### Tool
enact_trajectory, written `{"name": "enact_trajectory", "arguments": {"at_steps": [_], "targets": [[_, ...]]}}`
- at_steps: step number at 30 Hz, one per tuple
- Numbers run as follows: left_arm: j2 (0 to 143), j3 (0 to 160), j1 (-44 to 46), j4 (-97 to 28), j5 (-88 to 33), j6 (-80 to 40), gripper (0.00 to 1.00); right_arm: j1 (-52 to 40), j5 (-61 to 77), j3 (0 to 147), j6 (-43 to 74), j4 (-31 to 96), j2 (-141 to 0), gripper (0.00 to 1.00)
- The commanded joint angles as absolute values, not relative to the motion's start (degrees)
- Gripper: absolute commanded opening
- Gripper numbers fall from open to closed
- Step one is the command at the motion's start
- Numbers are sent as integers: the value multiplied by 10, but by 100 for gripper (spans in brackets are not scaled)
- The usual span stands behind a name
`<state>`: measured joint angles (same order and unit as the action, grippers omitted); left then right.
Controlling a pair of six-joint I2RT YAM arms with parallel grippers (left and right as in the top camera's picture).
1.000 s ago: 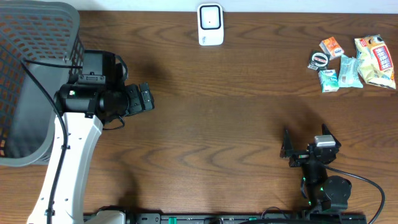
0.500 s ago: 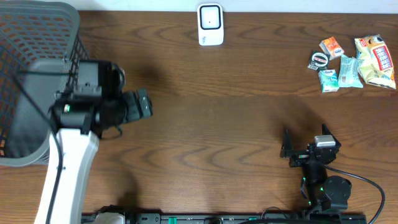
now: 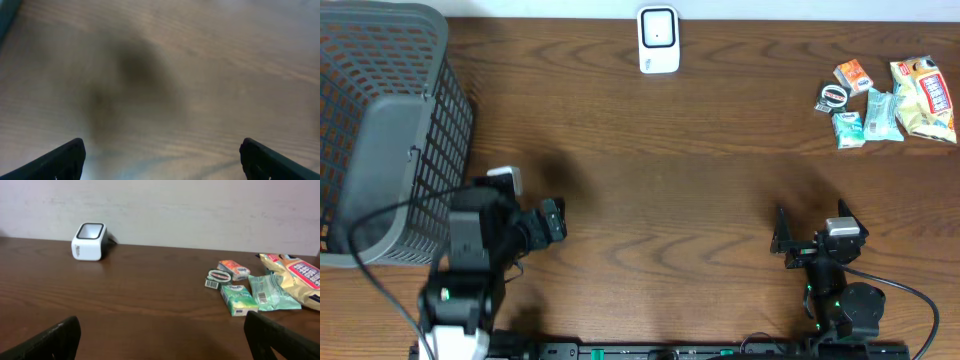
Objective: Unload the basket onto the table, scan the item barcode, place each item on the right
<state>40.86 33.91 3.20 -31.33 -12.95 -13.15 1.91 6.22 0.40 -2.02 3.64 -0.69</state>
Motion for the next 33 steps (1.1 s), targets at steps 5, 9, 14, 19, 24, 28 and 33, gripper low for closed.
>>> {"name": "enact_trajectory", "arguments": {"at_steps": [5,9,14,19,24,28,33], "targets": [[252,218,29,-232,-149,-98,98,23,65,3,-13,39,-3,99],[183,178,29,-198,-149,-96,97,23,66,3,-13,39,-3,99],[100,142,29,-189,-149,-96,98,23,65,3,-13,39,-3,99],[48,111,29,-178,-148,-96,98,23,65,3,-13,39,-3,99],[14,65,29,-123,-145,-96,98,23,65,3,-13,39,-3,99],[1,41,28,-76,-138,-96,98,23,65,3,-13,39,-3,99],[1,26,28,-14,-105,-96,98,23,65,3,-13,39,-3,99]]}}
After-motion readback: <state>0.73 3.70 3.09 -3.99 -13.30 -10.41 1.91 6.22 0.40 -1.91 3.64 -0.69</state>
